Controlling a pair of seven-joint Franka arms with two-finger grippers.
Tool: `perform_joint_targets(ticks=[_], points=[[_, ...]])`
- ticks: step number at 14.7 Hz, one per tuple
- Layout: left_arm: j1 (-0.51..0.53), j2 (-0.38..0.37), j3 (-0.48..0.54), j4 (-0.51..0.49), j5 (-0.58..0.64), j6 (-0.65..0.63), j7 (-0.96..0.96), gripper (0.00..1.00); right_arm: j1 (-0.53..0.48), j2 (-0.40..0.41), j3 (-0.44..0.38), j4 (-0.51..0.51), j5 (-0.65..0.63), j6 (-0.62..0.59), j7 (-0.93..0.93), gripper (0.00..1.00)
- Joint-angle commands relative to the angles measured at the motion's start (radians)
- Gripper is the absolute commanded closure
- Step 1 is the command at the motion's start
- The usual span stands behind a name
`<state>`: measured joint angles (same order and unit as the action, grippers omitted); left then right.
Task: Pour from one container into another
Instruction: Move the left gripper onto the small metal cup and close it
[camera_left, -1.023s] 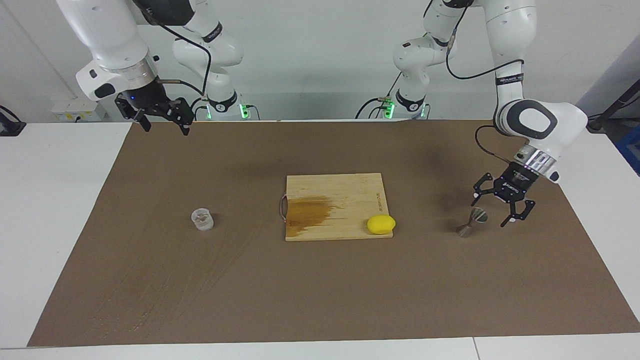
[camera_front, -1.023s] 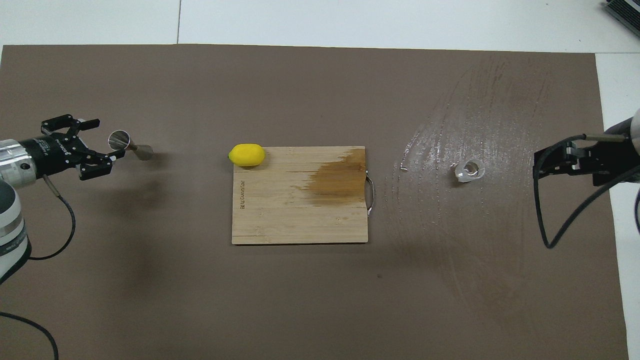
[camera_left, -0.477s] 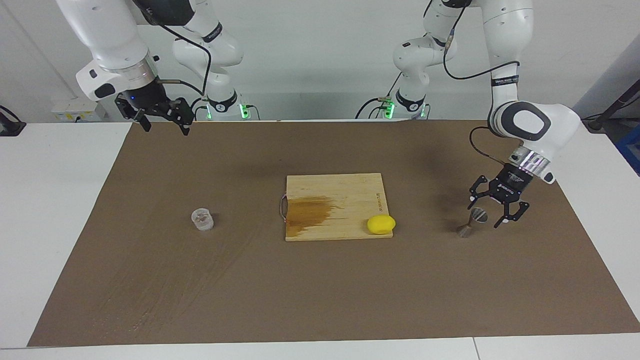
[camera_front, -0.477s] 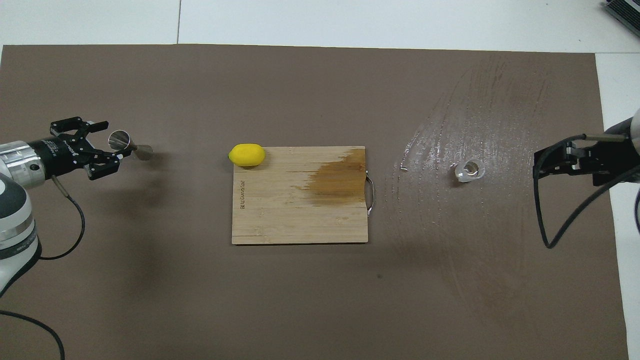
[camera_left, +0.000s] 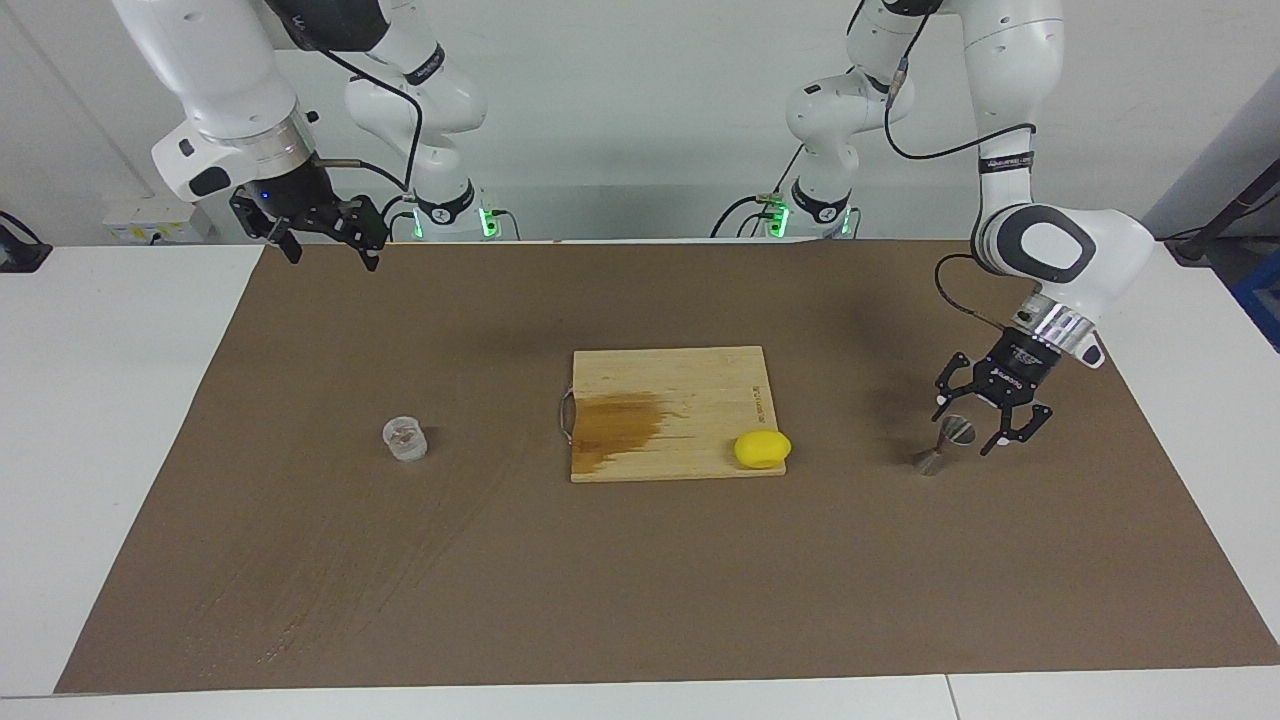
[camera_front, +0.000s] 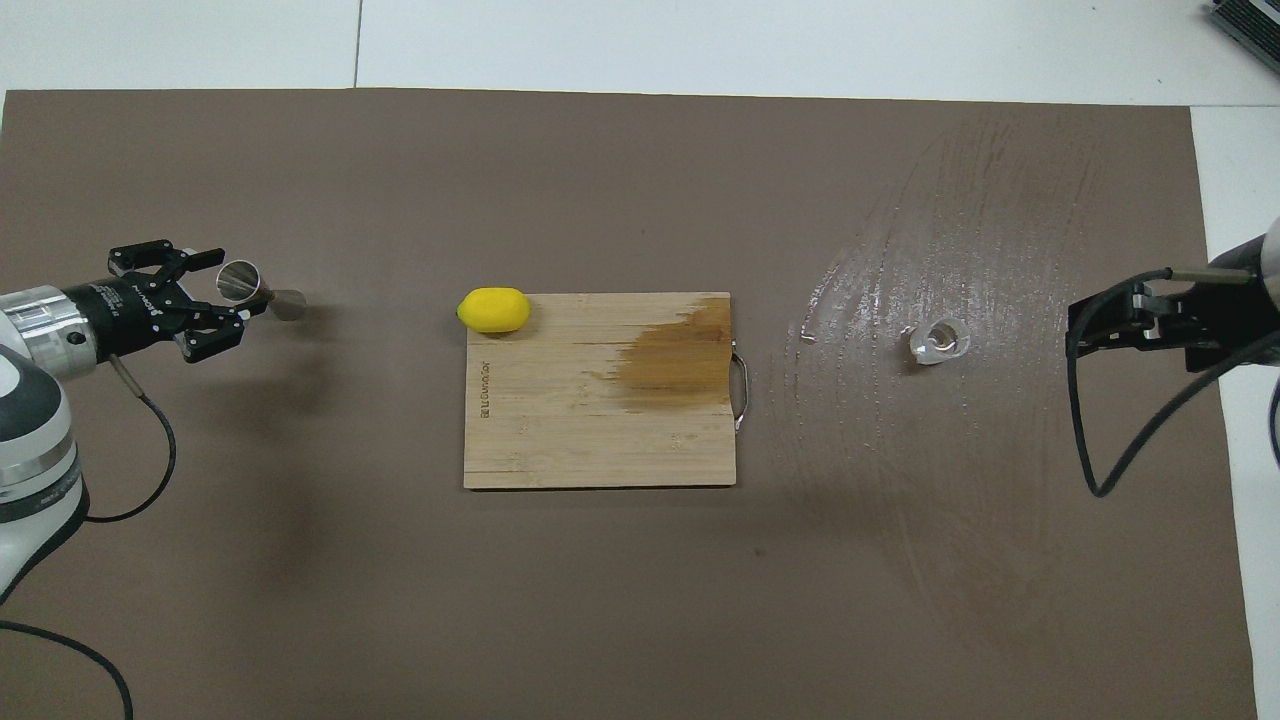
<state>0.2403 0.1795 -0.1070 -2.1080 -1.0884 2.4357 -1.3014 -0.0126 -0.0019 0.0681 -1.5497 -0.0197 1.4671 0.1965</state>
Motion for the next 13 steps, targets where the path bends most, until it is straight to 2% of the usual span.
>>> perform_joint_targets(ticks=[1,9,13], points=[[-0.012,-0.038,0.006,-0.041,-0.022,0.019,-0.007,0.19,-0.015,-0.013,0.01,-0.01,0.007,-0.005,0.014,0.0],[-0.013,-0.043,0.006,-0.062,-0.051,0.023,0.001,0.19,-0.015,-0.013,0.01,-0.01,0.007,-0.005,0.014,0.0],[-0.009,-0.063,0.006,-0.096,-0.189,0.026,0.036,0.19,-0.015,-0.013,0.01,-0.01,0.007,-0.004,0.014,0.0]])
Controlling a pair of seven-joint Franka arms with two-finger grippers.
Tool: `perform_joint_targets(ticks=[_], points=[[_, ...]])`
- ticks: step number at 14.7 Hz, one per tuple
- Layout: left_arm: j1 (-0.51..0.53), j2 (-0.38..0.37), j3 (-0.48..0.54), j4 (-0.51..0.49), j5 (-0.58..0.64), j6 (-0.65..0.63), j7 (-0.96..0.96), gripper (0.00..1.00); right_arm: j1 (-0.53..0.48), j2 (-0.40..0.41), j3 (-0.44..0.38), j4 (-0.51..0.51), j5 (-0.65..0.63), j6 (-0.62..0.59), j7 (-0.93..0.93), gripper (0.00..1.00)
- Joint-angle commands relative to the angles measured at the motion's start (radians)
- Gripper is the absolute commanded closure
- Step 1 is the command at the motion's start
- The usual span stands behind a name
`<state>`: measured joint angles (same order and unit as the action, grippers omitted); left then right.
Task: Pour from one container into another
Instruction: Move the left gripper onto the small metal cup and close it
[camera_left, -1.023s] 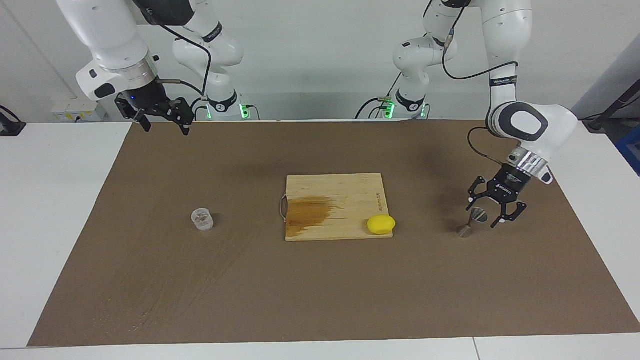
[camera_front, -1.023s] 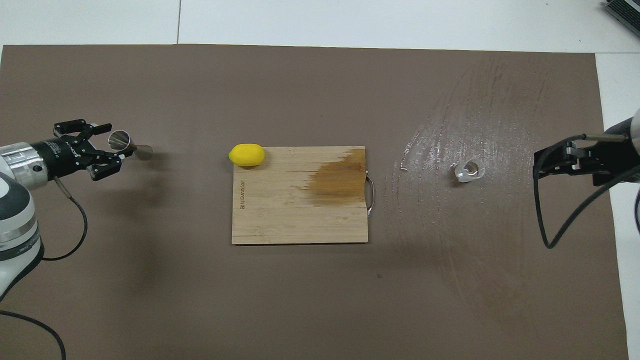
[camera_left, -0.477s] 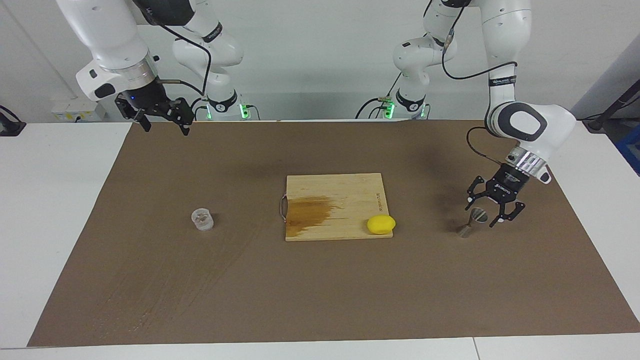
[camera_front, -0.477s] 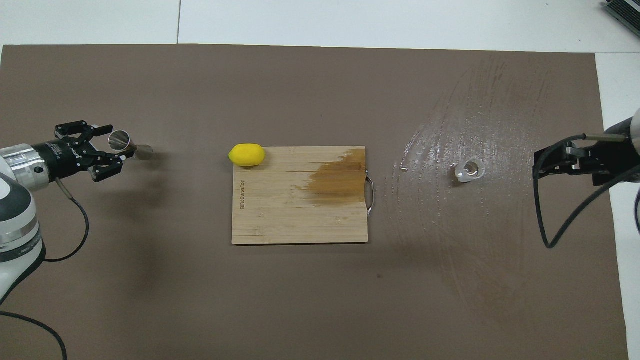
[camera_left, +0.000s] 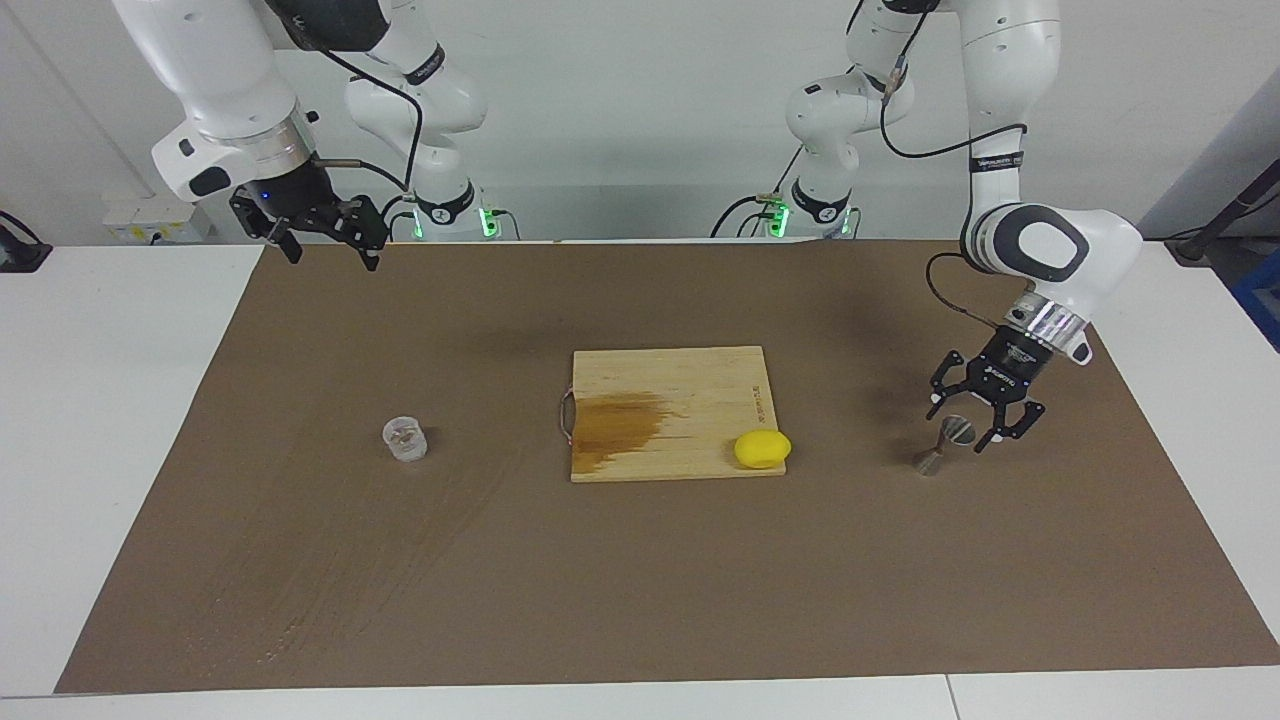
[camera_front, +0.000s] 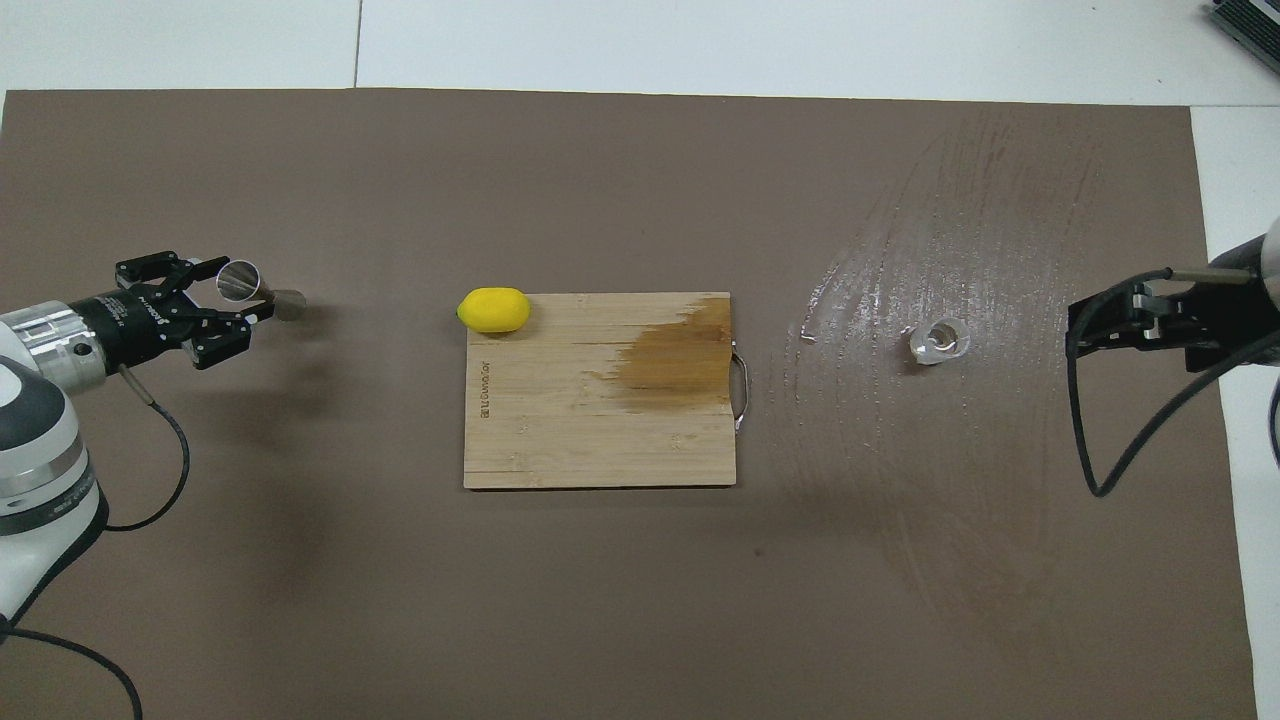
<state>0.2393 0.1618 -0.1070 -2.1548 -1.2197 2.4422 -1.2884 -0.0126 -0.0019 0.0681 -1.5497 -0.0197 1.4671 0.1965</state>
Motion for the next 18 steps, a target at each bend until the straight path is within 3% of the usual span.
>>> perform_joint_targets(ticks=[1,7,11,13,14,15,18], points=[[-0.008,-0.045,0.006,-0.051,-0.082,0.024,0.027,0.19,-0.015,-0.013,0.01,-0.01,0.007,-0.005,0.014,0.0],[-0.009,-0.035,0.007,-0.048,-0.164,0.038,0.086,0.2,-0.015,-0.013,0.01,-0.01,0.009,-0.005,0.014,0.0],[-0.015,-0.028,0.007,-0.043,-0.19,0.041,0.101,0.3,-0.015,-0.013,0.01,-0.01,0.009,-0.005,0.014,0.0],[-0.017,-0.028,0.007,-0.045,-0.196,0.046,0.106,0.48,-0.015,-0.013,0.01,-0.01,0.009,-0.005,0.014,0.0],[-0.017,-0.028,0.007,-0.045,-0.196,0.046,0.113,0.65,-0.015,-0.013,0.01,-0.01,0.009,-0.005,0.014,0.0],[-0.017,-0.028,0.007,-0.046,-0.198,0.047,0.115,0.96,-0.015,-0.013,0.01,-0.01,0.007,-0.005,0.014,0.0],[-0.012,-0.028,0.007,-0.045,-0.198,0.048,0.115,1.0,-0.015,-0.013,0.01,-0.01,0.007,-0.005,0.014,0.0]])
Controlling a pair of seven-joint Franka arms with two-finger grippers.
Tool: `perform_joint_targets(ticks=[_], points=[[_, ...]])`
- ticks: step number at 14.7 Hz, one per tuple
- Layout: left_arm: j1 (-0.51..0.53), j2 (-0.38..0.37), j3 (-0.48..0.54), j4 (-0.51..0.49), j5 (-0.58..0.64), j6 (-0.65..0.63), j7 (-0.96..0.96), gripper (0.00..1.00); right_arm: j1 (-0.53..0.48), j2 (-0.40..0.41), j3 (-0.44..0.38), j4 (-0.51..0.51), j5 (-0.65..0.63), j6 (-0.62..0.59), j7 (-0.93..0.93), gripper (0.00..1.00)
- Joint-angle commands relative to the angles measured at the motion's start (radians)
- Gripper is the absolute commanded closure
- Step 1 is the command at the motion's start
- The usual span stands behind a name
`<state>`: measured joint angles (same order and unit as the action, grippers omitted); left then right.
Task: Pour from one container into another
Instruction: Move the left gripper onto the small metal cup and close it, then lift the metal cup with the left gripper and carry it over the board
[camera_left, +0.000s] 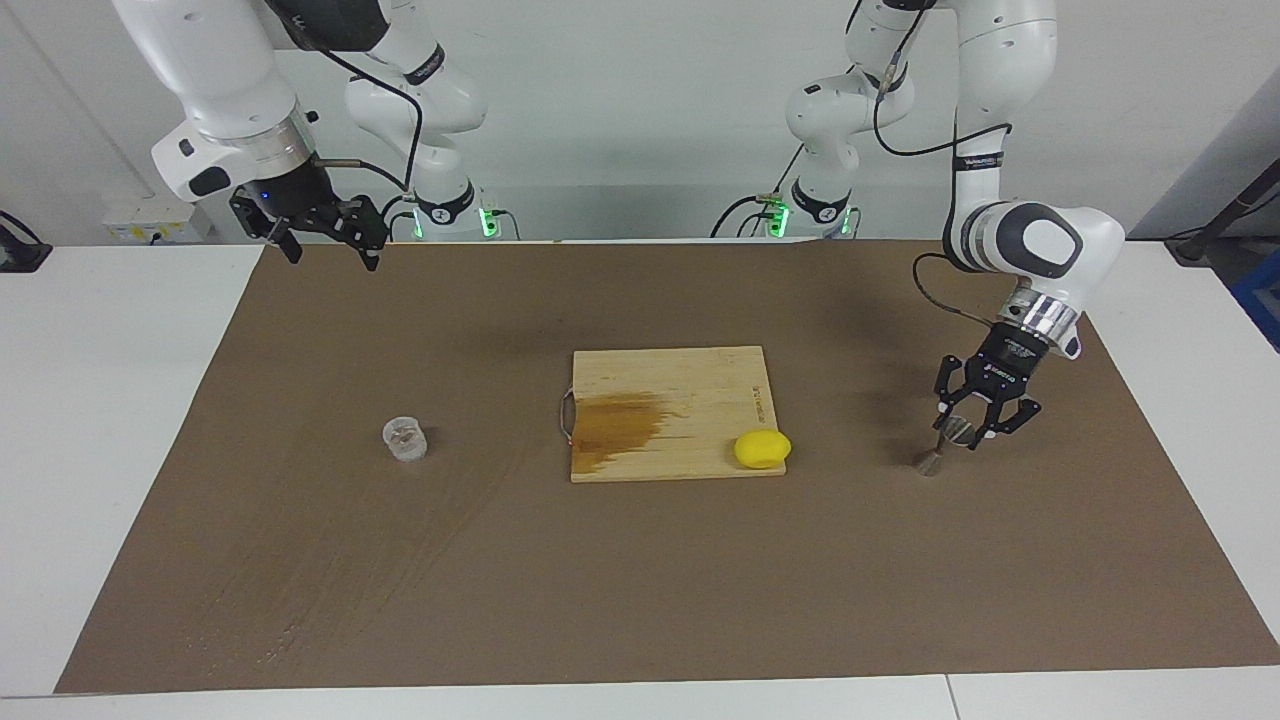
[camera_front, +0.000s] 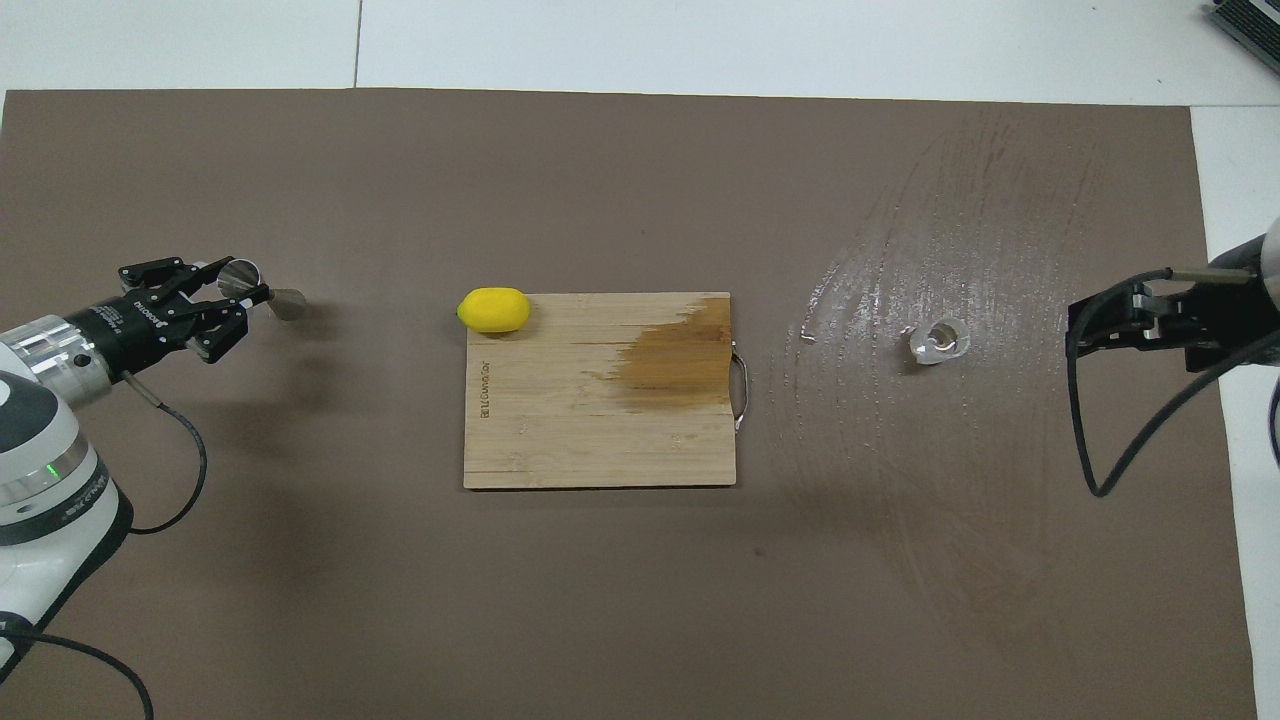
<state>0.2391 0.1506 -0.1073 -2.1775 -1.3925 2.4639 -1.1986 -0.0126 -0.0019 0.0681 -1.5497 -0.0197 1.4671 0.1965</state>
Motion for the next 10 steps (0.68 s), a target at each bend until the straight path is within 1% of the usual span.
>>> perform_joint_targets(ticks=[1,3,5,10], points=[[-0.009,-0.017,0.008,-0.021,-0.025,0.023,0.025,1.0,-0.017,-0.013,0.01,-0.01,0.007,-0.004,0.014,0.0],[-0.012,-0.017,0.008,-0.002,-0.02,0.009,0.013,1.0,-0.015,-0.013,0.01,-0.01,0.007,-0.004,0.014,0.0],[-0.026,-0.026,0.005,0.045,-0.016,-0.003,-0.004,1.0,-0.015,-0.013,0.01,-0.01,0.007,-0.004,0.014,0.0],[-0.148,-0.075,0.0,0.103,-0.007,0.007,-0.097,1.0,-0.015,-0.013,0.01,-0.01,0.009,-0.004,0.014,0.0]])
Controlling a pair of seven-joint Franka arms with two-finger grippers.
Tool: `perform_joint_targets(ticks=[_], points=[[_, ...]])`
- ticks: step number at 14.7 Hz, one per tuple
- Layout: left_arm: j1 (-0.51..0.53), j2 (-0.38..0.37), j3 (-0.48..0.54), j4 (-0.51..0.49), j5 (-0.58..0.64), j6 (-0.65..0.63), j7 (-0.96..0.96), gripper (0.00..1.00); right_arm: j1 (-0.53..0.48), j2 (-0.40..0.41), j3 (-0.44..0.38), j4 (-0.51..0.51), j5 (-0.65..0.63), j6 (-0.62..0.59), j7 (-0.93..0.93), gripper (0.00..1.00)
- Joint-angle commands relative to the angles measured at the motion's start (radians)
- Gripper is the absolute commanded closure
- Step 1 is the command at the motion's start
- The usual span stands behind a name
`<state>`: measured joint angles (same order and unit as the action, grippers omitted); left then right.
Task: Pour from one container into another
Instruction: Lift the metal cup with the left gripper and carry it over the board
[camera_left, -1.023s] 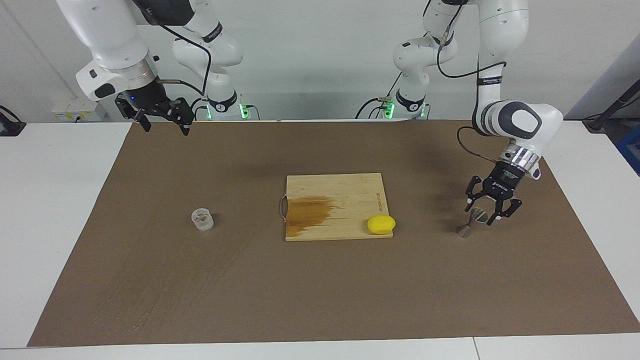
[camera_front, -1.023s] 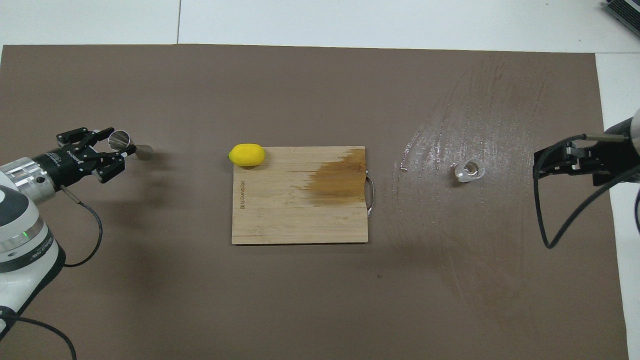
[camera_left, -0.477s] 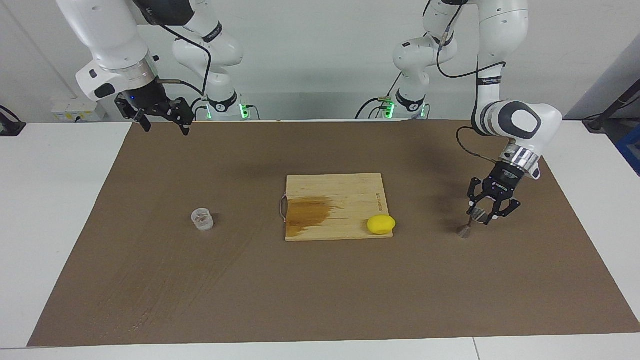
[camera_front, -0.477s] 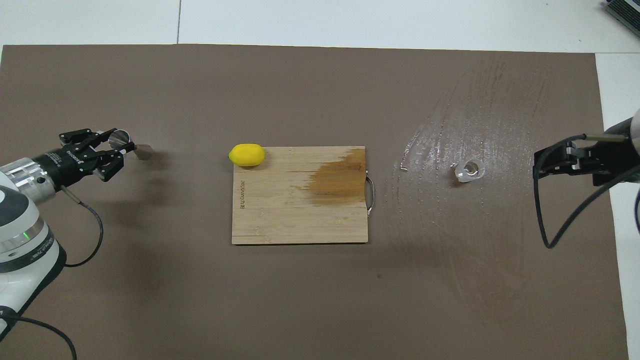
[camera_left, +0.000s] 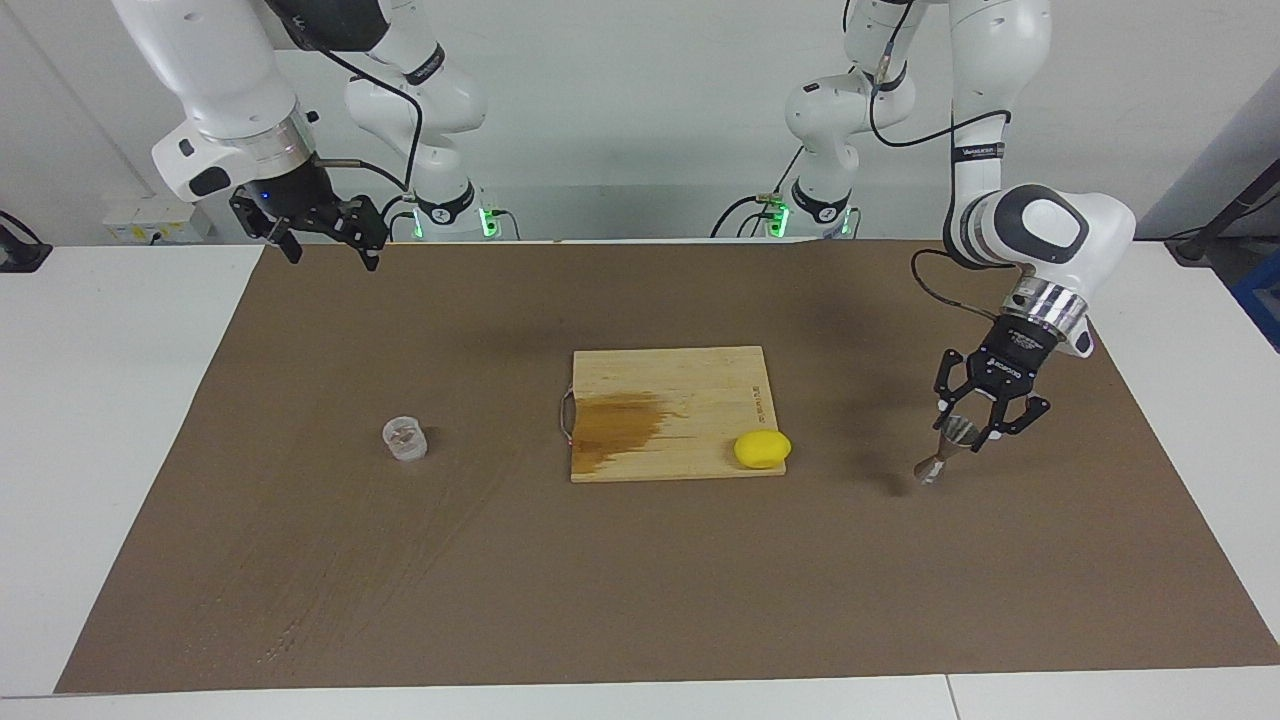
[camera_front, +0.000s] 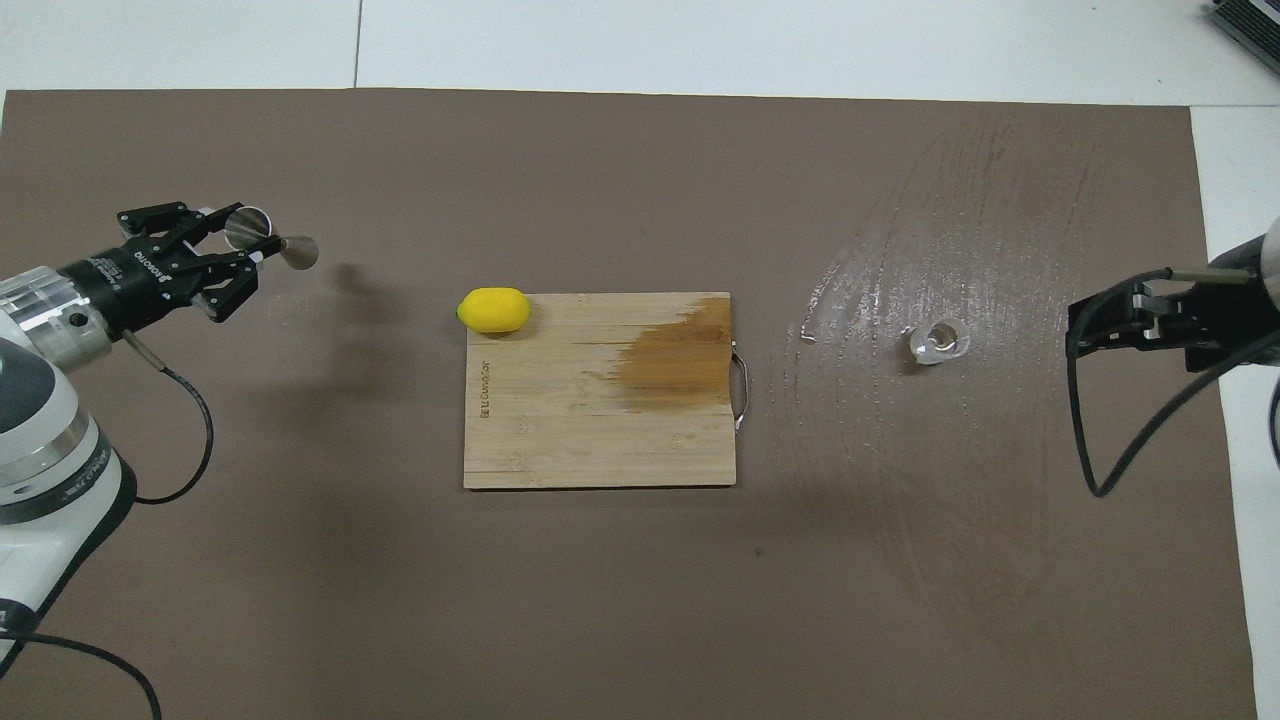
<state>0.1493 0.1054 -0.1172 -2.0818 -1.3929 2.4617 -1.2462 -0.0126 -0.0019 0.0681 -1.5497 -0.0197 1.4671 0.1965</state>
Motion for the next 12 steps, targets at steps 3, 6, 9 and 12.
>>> perform_joint_targets(ticks=[3,6,9,12], points=[[-0.201,-0.029,0.01,0.042,-0.008,0.031,-0.197,1.0,-0.015,-0.013,0.01,-0.01,0.007,-0.004,0.014,0.0],[-0.386,-0.012,0.004,0.049,-0.015,0.225,-0.255,1.0,-0.017,-0.013,0.01,-0.01,0.009,-0.005,0.014,0.0],[-0.575,0.023,0.001,0.055,-0.029,0.429,-0.318,1.0,-0.015,-0.013,0.01,-0.01,0.009,-0.005,0.014,0.0],[-0.707,0.1,0.002,0.087,-0.087,0.487,-0.318,1.0,-0.015,-0.013,0.01,-0.01,0.007,-0.005,0.012,0.0]])
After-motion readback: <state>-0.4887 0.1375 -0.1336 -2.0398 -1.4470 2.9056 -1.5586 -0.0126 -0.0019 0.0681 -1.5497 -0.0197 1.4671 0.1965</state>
